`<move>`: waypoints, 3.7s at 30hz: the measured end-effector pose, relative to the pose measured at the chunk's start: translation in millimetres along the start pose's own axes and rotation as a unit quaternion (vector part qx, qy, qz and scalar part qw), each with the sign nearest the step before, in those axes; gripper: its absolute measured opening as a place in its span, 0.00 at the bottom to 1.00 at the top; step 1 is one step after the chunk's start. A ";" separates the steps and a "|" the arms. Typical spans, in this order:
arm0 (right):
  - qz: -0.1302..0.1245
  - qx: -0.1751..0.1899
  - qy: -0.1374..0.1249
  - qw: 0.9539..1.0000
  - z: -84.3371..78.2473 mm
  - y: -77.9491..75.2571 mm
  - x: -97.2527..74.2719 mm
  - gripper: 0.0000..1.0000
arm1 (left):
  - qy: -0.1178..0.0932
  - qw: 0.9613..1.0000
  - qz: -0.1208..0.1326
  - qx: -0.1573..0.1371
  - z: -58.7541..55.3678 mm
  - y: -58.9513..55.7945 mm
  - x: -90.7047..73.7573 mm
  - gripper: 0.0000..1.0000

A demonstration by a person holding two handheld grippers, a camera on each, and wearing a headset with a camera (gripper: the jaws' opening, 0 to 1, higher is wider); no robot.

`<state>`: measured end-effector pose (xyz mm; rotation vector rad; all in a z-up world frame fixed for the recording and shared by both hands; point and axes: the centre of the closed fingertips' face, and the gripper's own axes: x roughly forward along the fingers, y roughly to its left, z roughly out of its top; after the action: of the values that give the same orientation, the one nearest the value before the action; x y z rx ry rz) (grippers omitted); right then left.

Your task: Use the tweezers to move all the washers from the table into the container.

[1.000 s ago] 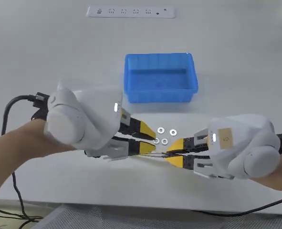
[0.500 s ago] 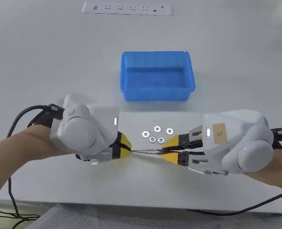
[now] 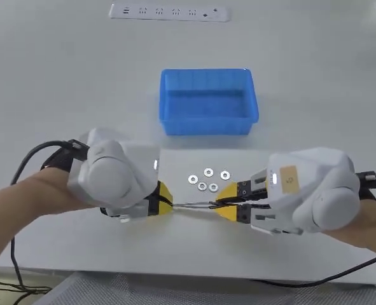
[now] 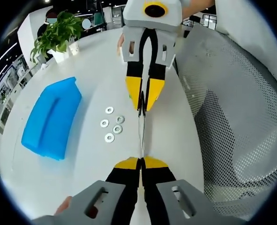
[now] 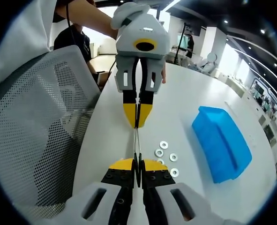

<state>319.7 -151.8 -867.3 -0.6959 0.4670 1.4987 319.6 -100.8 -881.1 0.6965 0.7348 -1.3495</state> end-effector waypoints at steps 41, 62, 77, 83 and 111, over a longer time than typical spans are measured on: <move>-0.014 0.049 -0.057 0.997 -3.4 -8.6 -18.2 0.09 | -0.155 0.987 0.022 0.040 115.0 2.4 -34.8 0.05; 0.001 0.059 -0.077 0.995 -3.8 -10.9 -14.5 0.07 | -0.155 0.987 0.013 0.041 125.2 6.5 -29.0 0.05; 0.000 0.077 -0.083 0.994 -8.3 -11.0 -19.2 0.07 | -0.226 0.974 -0.017 -0.021 141.7 7.5 -20.6 0.05; -0.005 0.080 -0.083 0.993 -4.1 -12.1 -18.5 0.07 | -0.224 0.974 -0.015 -0.035 138.7 8.0 -26.5 0.05; -0.042 0.046 -0.072 0.995 15.8 -32.4 -6.0 0.09 | -0.246 0.968 0.029 -0.035 117.6 23.4 -52.7 0.05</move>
<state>349.4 -143.6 -847.6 -0.5236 0.3897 1.4284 346.6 -161.2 -768.0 0.3008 0.3571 -1.3610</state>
